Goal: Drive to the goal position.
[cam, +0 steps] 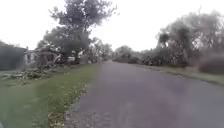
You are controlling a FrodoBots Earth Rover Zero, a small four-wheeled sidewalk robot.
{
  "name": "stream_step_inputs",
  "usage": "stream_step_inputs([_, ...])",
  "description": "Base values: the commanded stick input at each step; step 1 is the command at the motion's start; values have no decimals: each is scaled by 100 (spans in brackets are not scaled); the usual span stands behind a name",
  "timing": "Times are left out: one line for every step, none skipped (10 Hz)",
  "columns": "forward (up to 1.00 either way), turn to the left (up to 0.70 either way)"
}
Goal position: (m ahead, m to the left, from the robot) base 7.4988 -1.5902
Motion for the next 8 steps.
stream_step_inputs([70,-14])
stream_step_inputs([70,-14])
stream_step_inputs([70,-14])
stream_step_inputs([70,-14])
stream_step_inputs([70,-14])
stream_step_inputs([70,-14])
stream_step_inputs([70,-14])
stream_step_inputs([70,-14])
